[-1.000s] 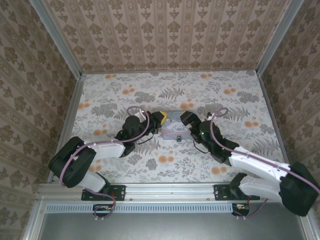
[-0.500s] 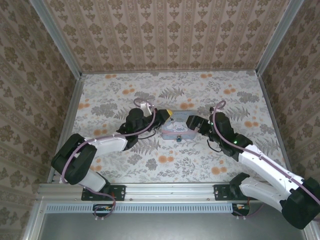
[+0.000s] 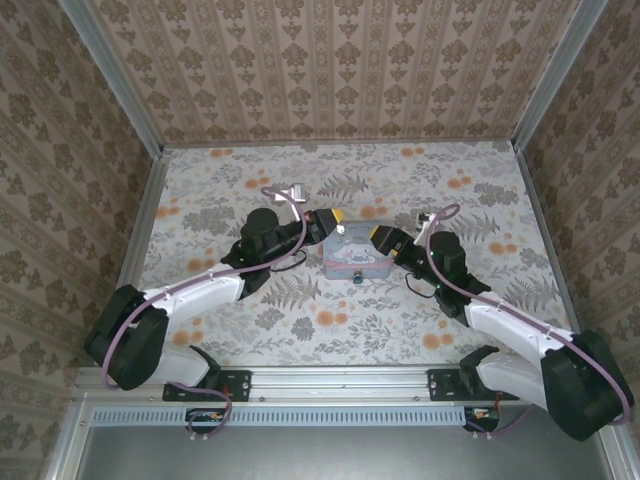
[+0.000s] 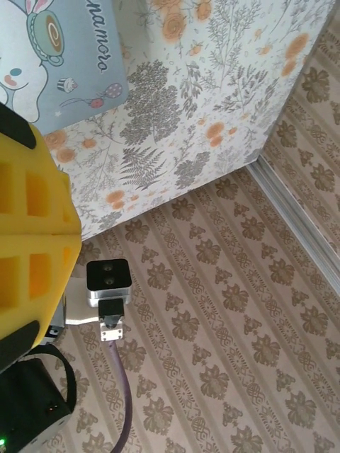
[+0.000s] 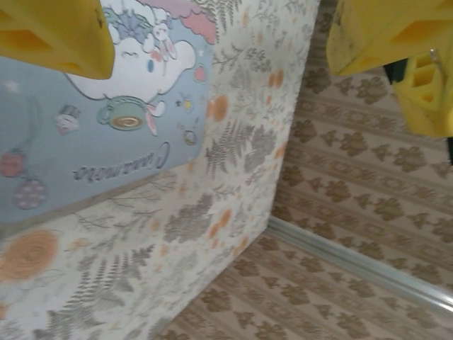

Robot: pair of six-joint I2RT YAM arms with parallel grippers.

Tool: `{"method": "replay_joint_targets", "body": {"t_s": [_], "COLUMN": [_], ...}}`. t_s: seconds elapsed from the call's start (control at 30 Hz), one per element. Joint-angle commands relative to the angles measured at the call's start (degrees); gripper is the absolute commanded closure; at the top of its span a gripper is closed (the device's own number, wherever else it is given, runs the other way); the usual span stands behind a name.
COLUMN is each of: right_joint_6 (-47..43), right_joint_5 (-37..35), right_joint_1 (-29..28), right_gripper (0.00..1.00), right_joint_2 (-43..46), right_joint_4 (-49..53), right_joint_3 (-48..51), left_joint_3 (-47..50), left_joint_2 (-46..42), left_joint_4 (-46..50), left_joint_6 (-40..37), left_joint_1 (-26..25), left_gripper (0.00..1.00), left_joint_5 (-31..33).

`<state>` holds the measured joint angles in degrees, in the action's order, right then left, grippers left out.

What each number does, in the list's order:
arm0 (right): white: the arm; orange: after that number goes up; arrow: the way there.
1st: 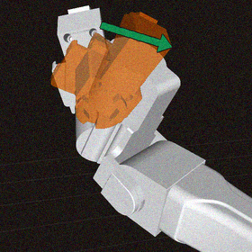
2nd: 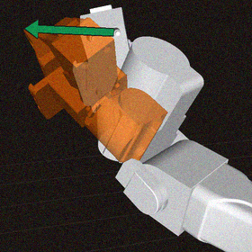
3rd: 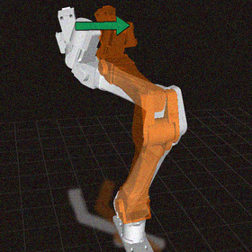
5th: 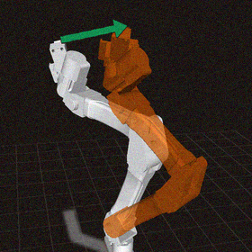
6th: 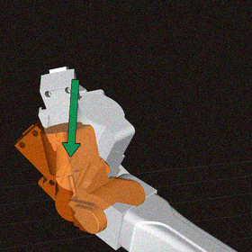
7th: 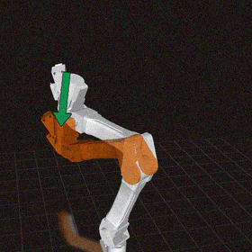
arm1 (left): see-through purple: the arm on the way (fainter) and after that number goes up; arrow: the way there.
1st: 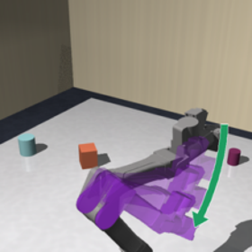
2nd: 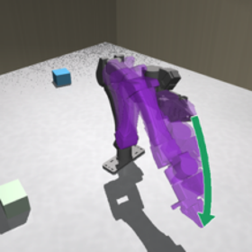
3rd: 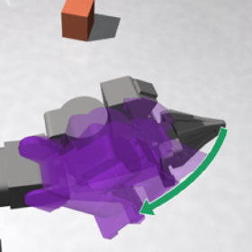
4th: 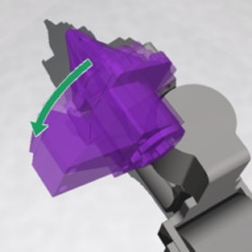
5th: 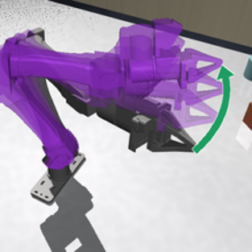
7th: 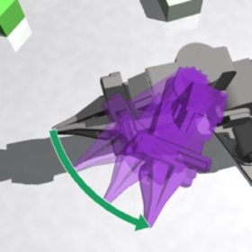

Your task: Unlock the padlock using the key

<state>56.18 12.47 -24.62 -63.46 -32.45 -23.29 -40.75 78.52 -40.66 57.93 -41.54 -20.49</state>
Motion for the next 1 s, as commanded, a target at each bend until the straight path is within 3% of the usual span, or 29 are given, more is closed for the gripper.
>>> {"method": "replay_joint_targets", "body": {"t_s": [0.0,0.13,0.3,0.97], "right_joint_6": [5.7,8.1,9.2,12.8], "right_joint_5": [5.0,5.5,1.5,-7.0], "right_joint_1": [0.1,-1.0,-3.5,-7.5], "right_gripper": [0.29,0.38,0.38,0.45], "right_joint_2": [-2.8,-6.1,-7.1,-8.7], "right_joint_4": [-20.6,-27.9,-31.6,-34.9], "right_joint_3": [1.3,1.2,1.6,0.6], "left_joint_3": [0.6,2.3,3.5,3.0], "left_joint_2": [-1.0,0.2,3.2,4.5], "left_joint_4": [-4.9,-11.3,-17.7,-17.1], "left_joint_6": [-2.0,0.3,3.4,4.7], "left_joint_1": [0.2,-0.5,-1.5,-2.8], "left_gripper": [1.00,1.00,1.00,1.00], "left_joint_5": [2.4,4.8,7.3,11.0]}}
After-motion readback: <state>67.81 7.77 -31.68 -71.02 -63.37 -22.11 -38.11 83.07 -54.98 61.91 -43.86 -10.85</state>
